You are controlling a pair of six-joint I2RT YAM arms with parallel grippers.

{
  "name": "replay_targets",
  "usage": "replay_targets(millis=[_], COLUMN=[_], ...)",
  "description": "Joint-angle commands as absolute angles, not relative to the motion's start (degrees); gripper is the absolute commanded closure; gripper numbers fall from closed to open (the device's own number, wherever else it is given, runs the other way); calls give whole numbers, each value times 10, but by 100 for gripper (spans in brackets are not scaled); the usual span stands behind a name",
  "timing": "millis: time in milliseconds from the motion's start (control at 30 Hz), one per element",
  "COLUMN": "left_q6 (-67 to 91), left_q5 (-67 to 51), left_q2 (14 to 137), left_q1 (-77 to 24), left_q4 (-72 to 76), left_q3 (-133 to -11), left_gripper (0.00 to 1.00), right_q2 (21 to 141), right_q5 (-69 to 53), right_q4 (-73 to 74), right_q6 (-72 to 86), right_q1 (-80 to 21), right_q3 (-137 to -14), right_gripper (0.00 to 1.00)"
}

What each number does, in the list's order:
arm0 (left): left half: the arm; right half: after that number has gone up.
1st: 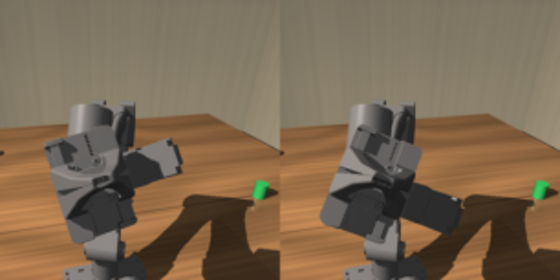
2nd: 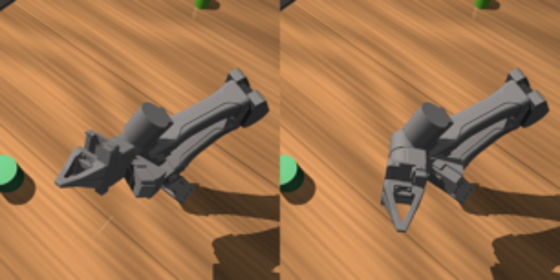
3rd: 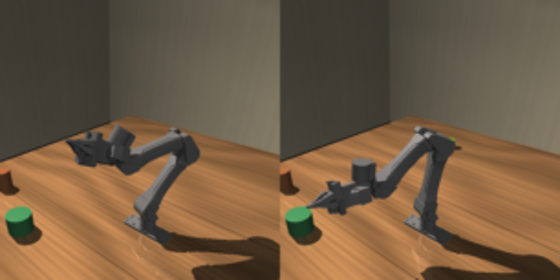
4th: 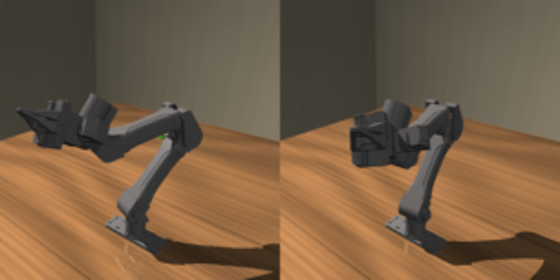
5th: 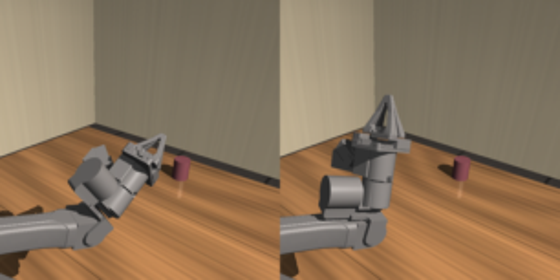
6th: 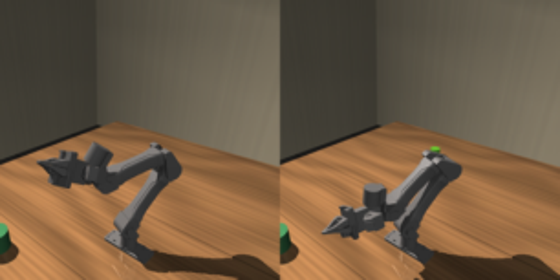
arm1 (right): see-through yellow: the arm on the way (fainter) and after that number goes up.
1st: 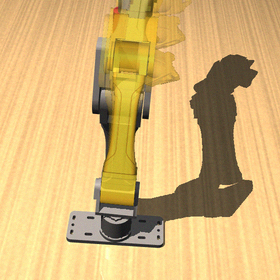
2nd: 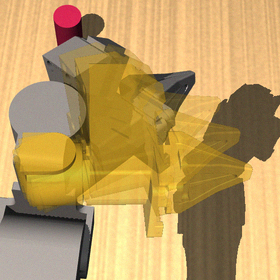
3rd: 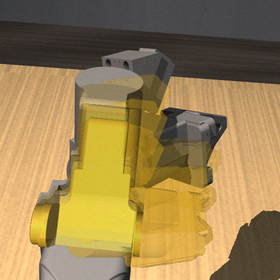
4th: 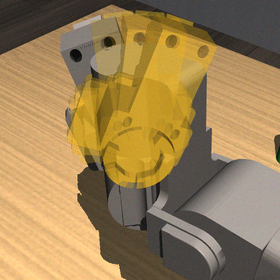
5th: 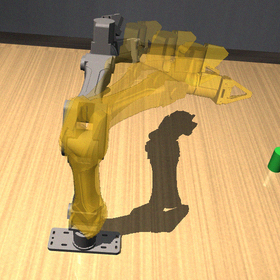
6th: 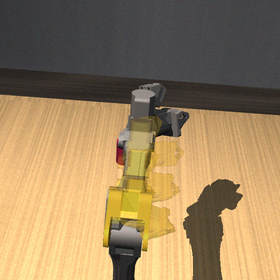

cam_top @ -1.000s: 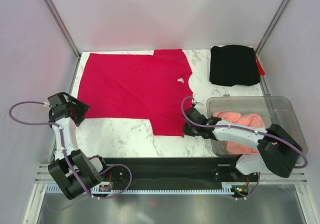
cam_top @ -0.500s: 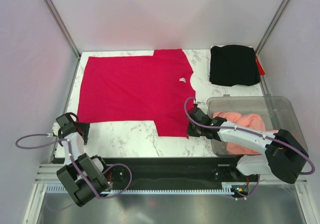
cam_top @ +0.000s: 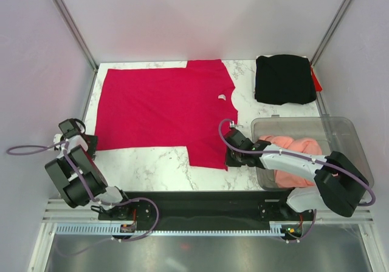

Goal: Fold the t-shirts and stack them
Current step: Fold the tshirt

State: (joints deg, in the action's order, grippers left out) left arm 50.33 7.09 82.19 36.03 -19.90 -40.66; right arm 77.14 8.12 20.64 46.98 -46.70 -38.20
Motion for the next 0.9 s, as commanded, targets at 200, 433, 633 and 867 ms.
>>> replay_targets(millis=[200,433,633,867], left_q6=[526,517,485,387], left_q5=[39,-50,-70,-134], left_q2=[841,875,780,644], left_q1=[361,362,362,366], left_q4=[-135,-94,-137,-231], left_q3=[-400,-403,-395,-400], left_gripper=[53,97,98,98], right_q2=[762,746,681,605], right_q5=[76,71,69,90], right_q4=[206,207,250,355], right_q6=[468,471,482,495], right_q1=[-467,-468,-468,-477], right_q3=[-384,-374,-392,-460], right_gripper=[100,100,100,100])
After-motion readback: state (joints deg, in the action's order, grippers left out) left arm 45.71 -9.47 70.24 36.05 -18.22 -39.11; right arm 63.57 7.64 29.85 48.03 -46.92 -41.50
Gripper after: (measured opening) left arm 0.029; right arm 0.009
